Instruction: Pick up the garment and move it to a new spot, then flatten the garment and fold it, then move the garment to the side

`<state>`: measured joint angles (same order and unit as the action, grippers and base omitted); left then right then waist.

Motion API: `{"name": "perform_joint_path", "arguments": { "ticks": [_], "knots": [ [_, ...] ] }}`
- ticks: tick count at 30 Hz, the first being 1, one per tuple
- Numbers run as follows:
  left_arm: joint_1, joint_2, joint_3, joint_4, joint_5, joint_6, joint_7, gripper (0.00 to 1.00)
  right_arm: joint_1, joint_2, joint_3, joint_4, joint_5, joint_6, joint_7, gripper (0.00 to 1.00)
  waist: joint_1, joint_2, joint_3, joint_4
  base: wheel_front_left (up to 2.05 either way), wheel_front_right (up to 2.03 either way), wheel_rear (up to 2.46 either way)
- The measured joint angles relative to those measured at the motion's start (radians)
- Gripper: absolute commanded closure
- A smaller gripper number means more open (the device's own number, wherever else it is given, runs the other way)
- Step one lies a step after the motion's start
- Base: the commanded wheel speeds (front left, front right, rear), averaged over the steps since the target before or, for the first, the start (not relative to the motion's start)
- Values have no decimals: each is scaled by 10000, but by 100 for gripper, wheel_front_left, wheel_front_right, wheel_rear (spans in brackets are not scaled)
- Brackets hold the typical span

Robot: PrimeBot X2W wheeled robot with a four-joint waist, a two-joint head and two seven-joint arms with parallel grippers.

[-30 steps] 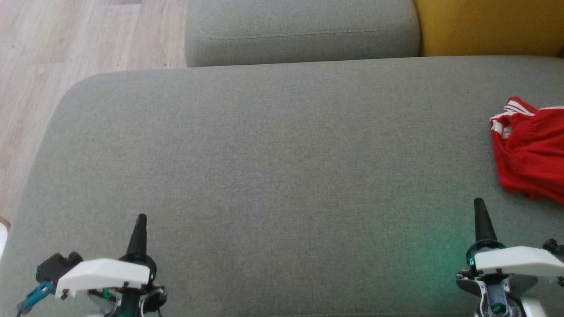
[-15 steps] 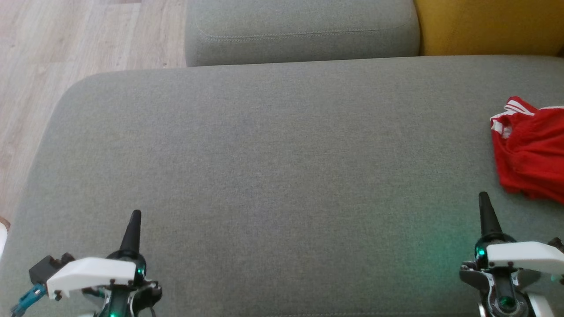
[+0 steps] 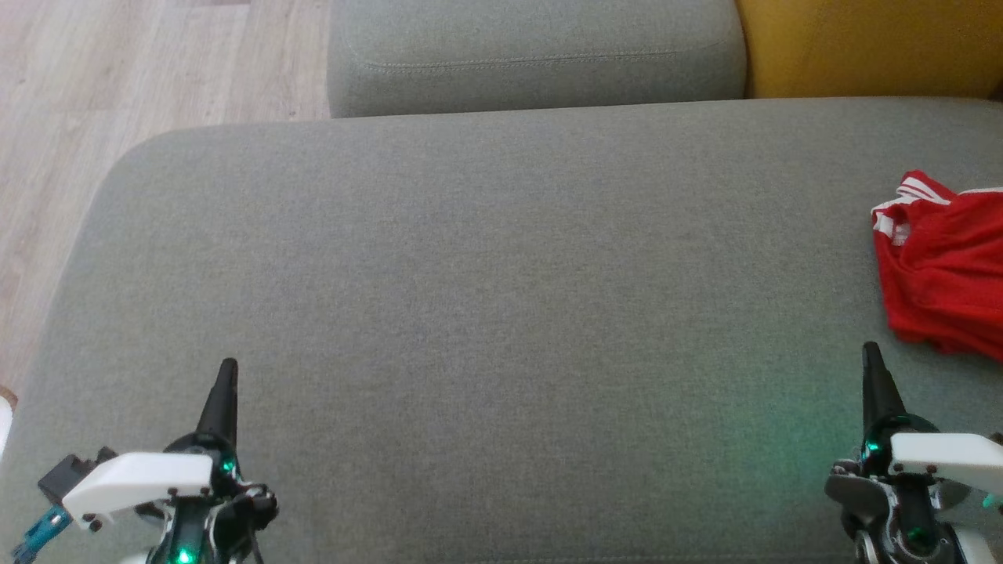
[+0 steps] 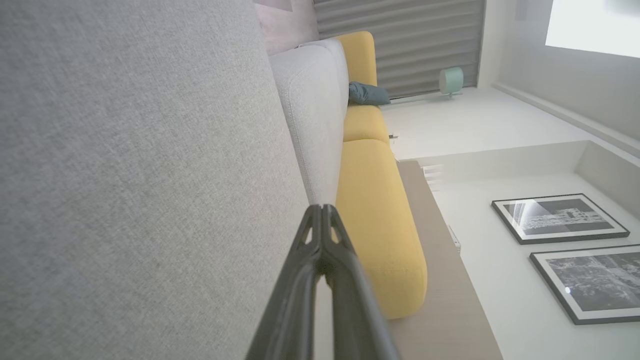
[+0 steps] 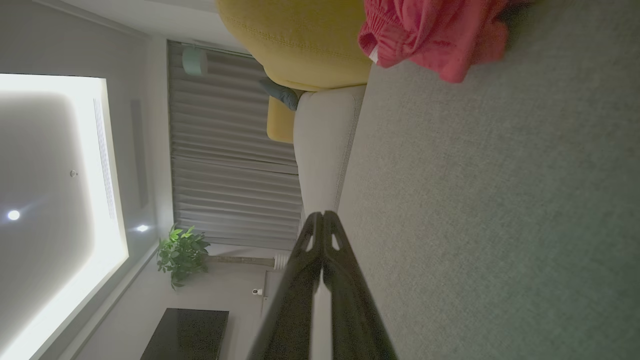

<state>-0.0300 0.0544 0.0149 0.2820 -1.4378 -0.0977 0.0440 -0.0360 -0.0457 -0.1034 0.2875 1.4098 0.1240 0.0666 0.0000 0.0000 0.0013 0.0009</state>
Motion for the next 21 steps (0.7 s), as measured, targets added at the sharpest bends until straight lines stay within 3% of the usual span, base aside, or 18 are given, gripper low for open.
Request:
{"name": "perform_joint_path", "arguments": {
  "ticks": [21],
  "knots": [
    [-211,-10,456,-19,-1801,-257,512,100,-201,0,-257,-56,1939,0,393,100,0,0,18,-9,0,0,0]
  ]
}}
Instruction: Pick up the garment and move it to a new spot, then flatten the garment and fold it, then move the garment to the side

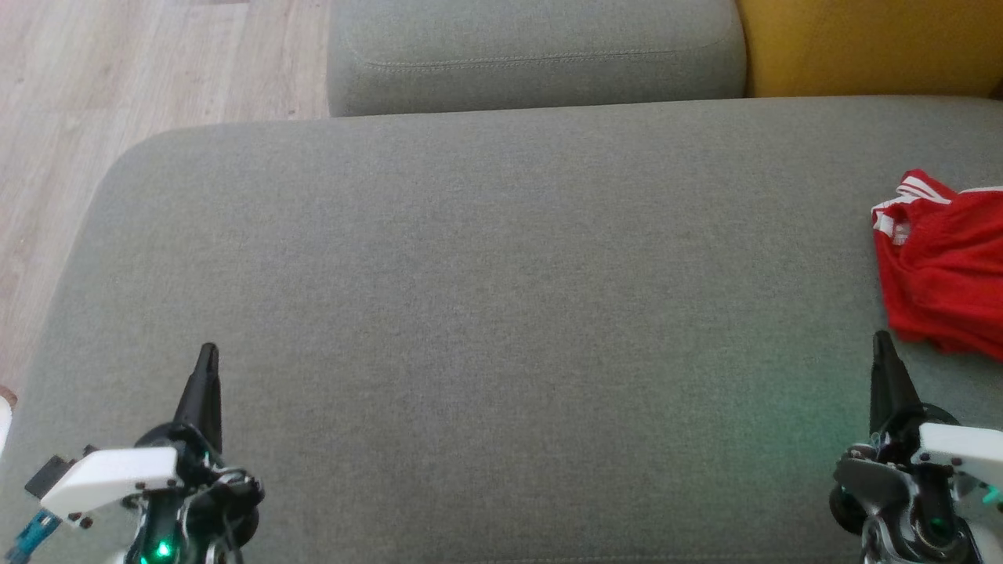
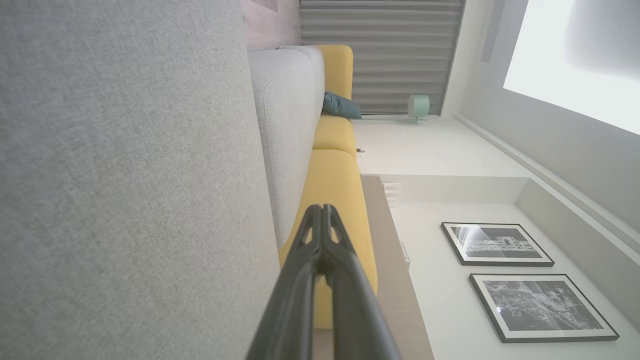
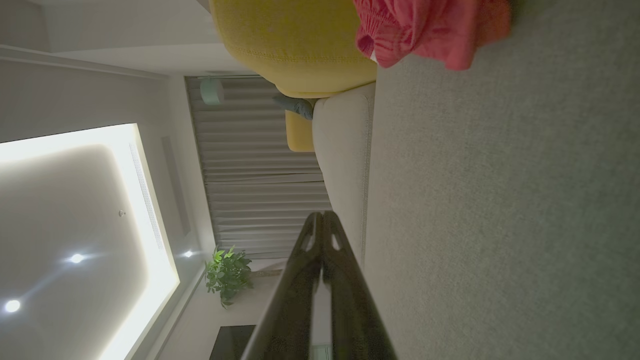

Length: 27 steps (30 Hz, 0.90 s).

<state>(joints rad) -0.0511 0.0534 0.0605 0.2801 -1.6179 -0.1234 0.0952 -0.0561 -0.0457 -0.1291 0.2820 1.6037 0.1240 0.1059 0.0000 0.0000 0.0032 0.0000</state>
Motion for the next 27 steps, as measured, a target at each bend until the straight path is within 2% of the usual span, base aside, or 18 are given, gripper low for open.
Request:
{"name": "perform_joint_path", "arguments": {
  "ticks": [27],
  "knots": [
    [-1,-13,102,0,0,-2,13,100,0,0,-21,0,0,-2,2,100,0,0,0,0,0,0,0]
  ]
}}
